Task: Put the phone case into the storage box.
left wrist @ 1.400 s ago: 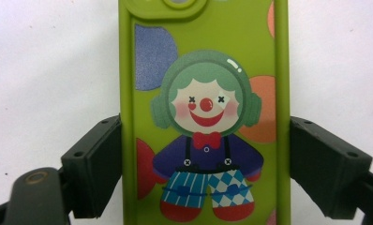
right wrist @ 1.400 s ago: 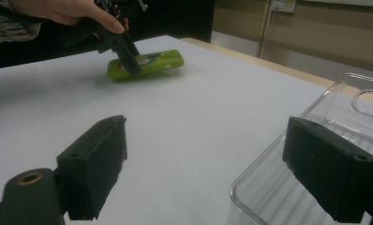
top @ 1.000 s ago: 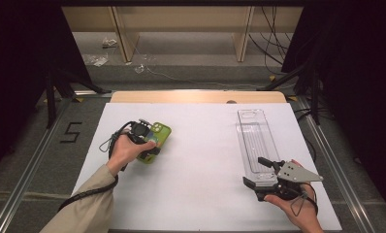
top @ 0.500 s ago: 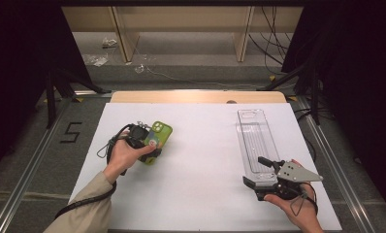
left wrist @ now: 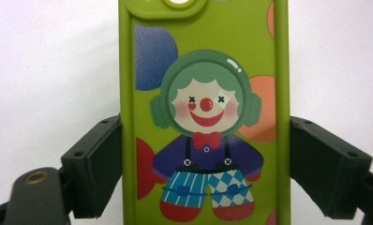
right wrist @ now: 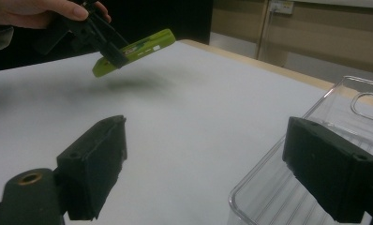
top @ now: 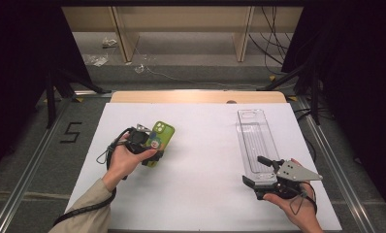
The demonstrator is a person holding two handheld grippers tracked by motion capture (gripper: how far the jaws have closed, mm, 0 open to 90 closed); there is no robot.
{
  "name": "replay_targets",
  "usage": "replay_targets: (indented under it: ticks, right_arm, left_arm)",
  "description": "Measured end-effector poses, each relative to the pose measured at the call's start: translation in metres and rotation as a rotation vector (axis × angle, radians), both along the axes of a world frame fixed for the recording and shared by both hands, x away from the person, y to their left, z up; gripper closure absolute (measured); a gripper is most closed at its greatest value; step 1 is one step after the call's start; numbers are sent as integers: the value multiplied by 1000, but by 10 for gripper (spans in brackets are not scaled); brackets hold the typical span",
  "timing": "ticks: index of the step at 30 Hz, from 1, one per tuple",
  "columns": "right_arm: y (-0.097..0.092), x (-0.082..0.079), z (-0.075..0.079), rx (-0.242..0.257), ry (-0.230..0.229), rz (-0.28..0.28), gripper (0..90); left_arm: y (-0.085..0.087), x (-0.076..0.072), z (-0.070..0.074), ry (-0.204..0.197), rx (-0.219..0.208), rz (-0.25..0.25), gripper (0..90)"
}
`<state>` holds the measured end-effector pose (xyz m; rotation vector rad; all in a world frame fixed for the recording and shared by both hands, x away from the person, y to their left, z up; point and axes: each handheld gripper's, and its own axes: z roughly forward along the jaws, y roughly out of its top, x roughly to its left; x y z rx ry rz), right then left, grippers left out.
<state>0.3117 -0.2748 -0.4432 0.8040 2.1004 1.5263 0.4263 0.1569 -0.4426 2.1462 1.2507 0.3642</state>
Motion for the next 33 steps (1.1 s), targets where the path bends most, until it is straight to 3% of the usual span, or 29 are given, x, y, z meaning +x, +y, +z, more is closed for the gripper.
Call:
replay_targets:
  ticks: [33]
  right_arm:
    - [10,6,8,24,4,-4,149]
  left_arm:
    - [-13,-35,0,-110,-31,-82,163]
